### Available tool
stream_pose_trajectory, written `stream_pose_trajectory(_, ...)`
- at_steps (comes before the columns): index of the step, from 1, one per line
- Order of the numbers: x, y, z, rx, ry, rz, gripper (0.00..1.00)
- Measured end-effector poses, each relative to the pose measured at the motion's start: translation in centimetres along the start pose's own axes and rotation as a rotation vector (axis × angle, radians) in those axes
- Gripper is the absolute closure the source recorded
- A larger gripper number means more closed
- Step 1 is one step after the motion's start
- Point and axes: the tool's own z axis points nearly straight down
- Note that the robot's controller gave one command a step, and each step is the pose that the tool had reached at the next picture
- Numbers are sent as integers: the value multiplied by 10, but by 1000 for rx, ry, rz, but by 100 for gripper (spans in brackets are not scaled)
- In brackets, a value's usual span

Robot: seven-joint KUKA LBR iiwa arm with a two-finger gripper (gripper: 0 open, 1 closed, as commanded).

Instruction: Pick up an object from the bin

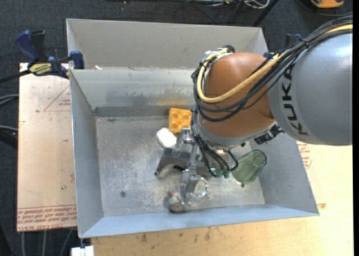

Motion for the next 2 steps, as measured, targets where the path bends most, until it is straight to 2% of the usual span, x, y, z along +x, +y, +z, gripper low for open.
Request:
stream_pose_trajectory(1, -2, -1, -3, -1, -7, 3, 0)
stream_pose_trajectory(2, -6, -11, 17, -2, -14, -78, 0)
